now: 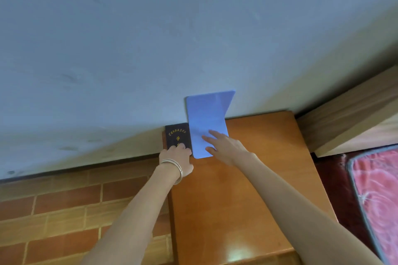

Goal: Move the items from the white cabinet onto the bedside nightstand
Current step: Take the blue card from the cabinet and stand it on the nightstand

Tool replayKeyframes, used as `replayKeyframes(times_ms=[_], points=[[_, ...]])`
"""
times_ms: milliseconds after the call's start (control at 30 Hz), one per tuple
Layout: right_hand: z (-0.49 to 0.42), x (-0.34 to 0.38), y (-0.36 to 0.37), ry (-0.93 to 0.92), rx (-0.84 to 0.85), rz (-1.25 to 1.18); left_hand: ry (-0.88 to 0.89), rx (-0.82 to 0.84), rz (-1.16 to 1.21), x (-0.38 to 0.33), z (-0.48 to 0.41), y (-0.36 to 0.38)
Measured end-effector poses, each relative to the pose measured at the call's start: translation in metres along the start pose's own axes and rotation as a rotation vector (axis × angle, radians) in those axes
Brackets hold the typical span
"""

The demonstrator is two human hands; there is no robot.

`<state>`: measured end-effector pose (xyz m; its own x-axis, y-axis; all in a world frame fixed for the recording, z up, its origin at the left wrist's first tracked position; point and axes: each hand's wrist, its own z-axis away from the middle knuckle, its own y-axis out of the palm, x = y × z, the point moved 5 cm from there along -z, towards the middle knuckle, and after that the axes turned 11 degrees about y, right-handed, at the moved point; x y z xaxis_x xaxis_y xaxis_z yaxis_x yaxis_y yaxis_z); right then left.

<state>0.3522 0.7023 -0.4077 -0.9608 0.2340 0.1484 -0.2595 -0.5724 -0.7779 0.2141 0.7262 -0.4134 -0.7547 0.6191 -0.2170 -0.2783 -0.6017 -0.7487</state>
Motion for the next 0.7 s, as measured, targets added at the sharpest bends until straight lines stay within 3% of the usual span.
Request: replayKeyframes(times_ms=[67, 133, 200, 367, 600, 700], points=[[0.018, -0.005, -0.032, -0.016, -0.101, -0.016, 0.038, 0.03, -0.037, -0.011, 0.003, -0.026], [0.045, -0.019, -0.064, -0.006, -0.228, -0.021, 0.1, -0.066, -0.166, -0.035, 0.012, -0.063], [0.079, -0.043, -0.092, 0.029, -0.354, -0.037, 0.19, -0.232, -0.233, -0.069, 0.023, -0.102], [0.188, -0.121, -0.148, 0.159, -0.748, -0.139, 0.564, -0.728, -0.125, -0.177, 0.058, -0.184], [0.348, -0.208, -0.135, 0.403, -1.038, -0.202, 0.958, -0.742, -0.162, -0.332, 0.099, -0.207], [0.42, -0.23, -0.105, 0.564, -1.058, -0.211, 1.16, -0.695, -0.222, -0.394, 0.129, -0.196]])
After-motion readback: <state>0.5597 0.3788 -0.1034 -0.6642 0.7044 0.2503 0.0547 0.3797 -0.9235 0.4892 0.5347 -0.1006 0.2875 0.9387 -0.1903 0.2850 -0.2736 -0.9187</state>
